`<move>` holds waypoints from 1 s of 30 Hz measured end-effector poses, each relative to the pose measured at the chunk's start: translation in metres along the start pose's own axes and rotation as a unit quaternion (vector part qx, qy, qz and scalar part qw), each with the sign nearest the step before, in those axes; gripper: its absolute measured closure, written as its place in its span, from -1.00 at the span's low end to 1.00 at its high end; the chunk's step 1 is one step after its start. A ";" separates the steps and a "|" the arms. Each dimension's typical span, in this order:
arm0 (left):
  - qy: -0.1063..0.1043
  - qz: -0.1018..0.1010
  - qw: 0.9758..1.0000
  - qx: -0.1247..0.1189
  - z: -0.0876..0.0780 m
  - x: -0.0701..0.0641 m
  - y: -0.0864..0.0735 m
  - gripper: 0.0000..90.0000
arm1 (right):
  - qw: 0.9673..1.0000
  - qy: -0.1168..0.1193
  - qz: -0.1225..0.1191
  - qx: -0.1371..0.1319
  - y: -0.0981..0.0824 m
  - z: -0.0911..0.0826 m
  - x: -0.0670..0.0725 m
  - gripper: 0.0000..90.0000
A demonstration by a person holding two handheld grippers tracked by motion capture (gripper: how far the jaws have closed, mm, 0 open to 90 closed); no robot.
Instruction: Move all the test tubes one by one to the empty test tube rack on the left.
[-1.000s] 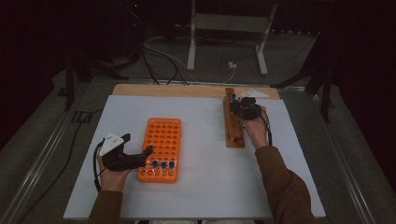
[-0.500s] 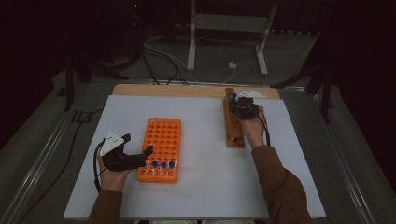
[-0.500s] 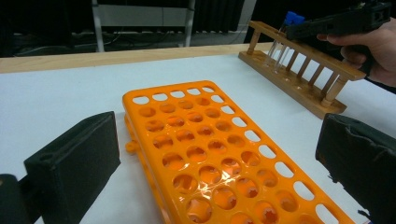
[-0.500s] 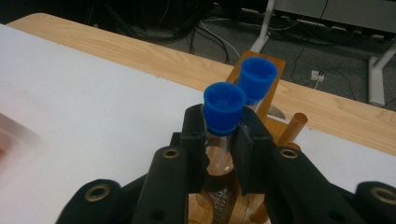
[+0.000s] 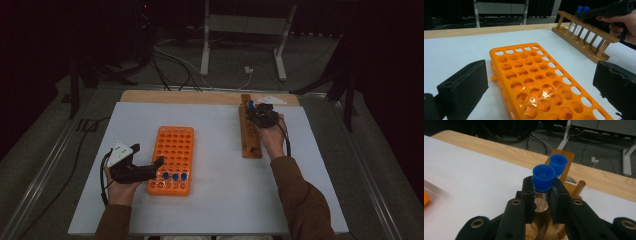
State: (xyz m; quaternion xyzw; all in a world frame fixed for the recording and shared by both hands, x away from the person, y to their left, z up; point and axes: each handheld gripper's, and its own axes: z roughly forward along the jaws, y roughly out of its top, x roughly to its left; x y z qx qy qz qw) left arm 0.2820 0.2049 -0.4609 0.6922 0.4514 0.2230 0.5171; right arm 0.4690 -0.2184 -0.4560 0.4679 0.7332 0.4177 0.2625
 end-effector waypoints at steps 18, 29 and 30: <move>-0.001 0.000 1.000 0.001 0.001 -0.002 0.000 -0.98 | 0.999 0.011 -0.009 -0.039 0.028 -0.036 0.000 0.72; -0.001 -0.005 1.000 0.001 0.001 -0.001 -0.001 -0.98 | 0.998 0.028 -0.015 -0.055 0.039 -0.051 0.004 0.72; -0.001 -0.006 1.000 0.001 0.001 -0.001 -0.001 -0.98 | 0.998 0.032 -0.017 -0.054 0.039 -0.051 0.005 0.72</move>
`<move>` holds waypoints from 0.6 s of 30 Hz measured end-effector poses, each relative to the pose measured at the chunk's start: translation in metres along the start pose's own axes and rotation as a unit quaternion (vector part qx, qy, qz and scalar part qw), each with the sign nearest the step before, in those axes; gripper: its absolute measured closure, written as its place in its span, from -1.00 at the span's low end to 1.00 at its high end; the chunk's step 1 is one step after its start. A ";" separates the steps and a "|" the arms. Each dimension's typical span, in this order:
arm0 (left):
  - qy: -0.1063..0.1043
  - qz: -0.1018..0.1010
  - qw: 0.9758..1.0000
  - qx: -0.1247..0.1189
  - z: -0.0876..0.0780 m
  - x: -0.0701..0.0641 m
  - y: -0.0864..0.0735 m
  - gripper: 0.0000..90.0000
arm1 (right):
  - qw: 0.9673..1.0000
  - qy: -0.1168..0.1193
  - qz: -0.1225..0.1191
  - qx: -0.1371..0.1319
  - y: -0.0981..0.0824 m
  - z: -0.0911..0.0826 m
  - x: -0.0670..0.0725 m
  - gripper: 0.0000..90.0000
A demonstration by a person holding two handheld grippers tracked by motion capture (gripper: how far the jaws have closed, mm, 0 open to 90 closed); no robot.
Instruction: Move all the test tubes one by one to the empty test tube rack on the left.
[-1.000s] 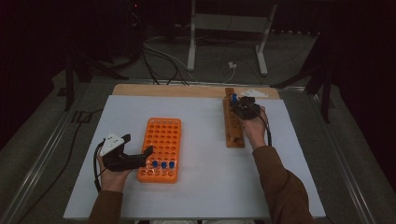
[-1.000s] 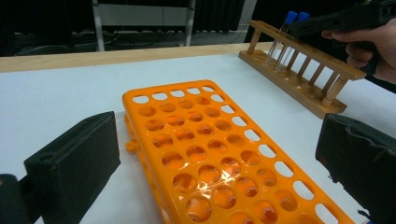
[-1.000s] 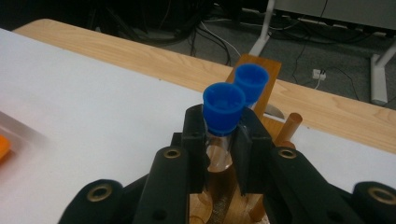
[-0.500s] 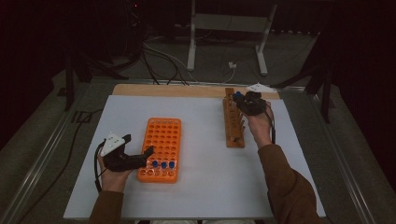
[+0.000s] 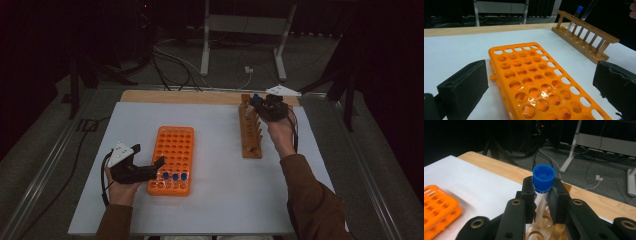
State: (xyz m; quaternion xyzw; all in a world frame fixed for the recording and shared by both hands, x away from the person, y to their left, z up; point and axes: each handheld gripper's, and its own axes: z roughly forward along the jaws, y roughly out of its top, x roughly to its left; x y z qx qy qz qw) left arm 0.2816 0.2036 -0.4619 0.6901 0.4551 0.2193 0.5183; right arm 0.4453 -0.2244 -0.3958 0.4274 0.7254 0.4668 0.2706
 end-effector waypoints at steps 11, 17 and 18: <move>0.002 0.001 1.000 -0.003 0.000 -0.001 0.001 -0.98 | 0.999 0.041 -0.021 0.018 -0.004 0.004 0.025 0.71; 0.001 0.005 1.000 -0.005 0.000 -0.002 0.005 -0.98 | 0.997 0.065 -0.041 0.033 -0.007 0.008 0.045 0.71; 0.001 0.008 1.000 -0.003 0.000 -0.002 0.006 -0.98 | 0.996 0.071 -0.041 0.035 -0.008 0.008 0.048 0.71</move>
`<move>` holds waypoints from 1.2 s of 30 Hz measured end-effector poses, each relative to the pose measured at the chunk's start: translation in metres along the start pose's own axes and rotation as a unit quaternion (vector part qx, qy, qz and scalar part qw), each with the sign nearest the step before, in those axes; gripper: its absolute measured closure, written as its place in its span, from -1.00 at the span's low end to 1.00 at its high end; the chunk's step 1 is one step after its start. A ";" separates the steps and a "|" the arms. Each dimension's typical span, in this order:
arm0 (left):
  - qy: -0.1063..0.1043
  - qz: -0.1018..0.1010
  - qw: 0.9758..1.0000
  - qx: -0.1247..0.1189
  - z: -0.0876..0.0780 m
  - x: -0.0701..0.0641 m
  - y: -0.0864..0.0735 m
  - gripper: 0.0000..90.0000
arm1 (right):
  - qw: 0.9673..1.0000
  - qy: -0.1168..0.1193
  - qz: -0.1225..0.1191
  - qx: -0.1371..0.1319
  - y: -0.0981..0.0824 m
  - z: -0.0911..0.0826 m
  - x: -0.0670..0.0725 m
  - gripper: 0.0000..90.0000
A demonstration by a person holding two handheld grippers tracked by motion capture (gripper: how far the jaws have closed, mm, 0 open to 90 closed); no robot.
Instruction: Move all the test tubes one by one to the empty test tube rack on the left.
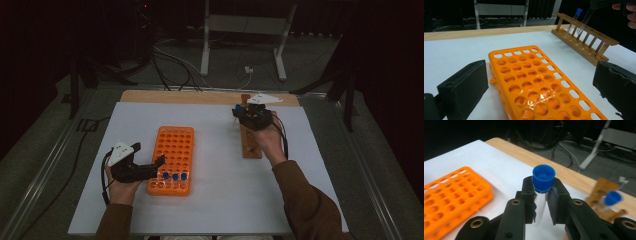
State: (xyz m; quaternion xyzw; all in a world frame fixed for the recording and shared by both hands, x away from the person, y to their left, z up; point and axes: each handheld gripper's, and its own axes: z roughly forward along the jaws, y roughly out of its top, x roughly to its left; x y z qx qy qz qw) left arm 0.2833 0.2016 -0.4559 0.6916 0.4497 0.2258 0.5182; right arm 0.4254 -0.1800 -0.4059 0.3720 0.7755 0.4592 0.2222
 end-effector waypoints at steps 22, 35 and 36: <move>-0.027 0.070 0.997 0.022 0.039 -0.020 0.024 -0.97 | 0.992 0.125 -0.012 0.004 0.013 0.014 0.073 0.71; -0.067 0.081 0.994 0.020 0.054 -0.027 0.030 -0.84 | 0.984 0.175 -0.017 0.016 0.023 0.028 0.112 0.70; -0.069 0.082 0.994 0.020 0.054 -0.027 0.030 -0.80 | 0.984 0.178 -0.018 0.017 0.024 0.029 0.114 0.70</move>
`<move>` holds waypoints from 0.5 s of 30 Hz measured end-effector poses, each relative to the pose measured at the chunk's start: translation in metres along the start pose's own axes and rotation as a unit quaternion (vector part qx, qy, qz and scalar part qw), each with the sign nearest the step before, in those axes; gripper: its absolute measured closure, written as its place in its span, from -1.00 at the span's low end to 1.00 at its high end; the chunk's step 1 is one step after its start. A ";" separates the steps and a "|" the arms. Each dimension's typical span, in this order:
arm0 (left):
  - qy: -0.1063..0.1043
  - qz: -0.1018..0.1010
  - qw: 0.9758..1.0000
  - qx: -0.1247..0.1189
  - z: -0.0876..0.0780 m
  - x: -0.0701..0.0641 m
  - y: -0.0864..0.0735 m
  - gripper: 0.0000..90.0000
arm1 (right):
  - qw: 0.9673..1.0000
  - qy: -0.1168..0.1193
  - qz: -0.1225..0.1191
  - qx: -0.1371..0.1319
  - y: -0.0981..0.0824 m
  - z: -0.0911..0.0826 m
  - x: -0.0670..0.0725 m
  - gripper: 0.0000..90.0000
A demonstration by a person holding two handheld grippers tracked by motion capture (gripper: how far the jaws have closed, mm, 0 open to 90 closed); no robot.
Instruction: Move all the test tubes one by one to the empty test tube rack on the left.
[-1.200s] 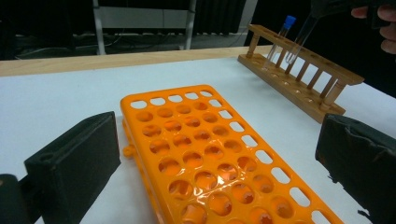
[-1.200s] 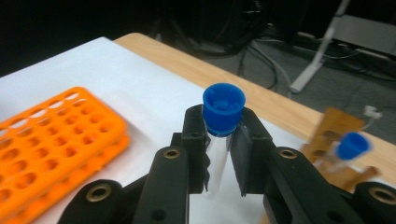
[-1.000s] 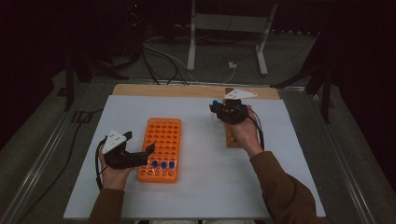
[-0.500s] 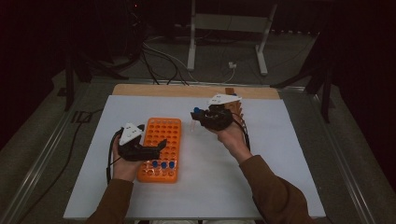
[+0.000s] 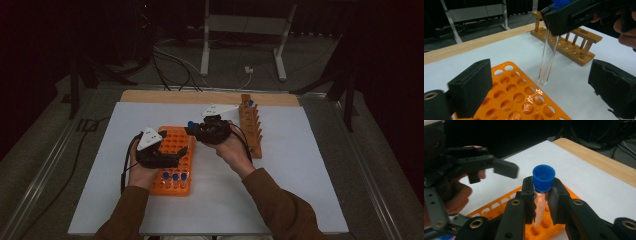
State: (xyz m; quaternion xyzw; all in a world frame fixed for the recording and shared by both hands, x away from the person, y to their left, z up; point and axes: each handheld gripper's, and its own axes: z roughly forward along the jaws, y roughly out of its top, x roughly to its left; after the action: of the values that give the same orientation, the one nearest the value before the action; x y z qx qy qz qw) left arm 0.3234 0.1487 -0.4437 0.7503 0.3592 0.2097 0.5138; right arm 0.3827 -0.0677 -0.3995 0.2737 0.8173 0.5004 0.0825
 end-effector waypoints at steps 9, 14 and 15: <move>-0.010 0.028 1.000 0.009 0.003 -0.005 0.002 -0.11 | 1.000 0.018 -0.011 0.008 0.003 0.011 0.014 0.70; -0.014 0.027 0.999 0.009 0.003 -0.003 0.002 0.39 | 1.000 0.024 -0.016 0.011 0.003 0.013 0.017 0.70; -0.015 0.026 1.000 0.007 0.002 -0.002 0.002 0.46 | 0.999 0.025 -0.018 0.011 0.003 0.013 0.017 0.70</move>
State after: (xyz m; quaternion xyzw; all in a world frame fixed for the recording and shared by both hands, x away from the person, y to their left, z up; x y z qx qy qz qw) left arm 0.3242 0.1450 -0.4425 0.7662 0.3330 0.2089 0.5083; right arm 0.3745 -0.0476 -0.4010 0.2478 0.8293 0.4961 0.0682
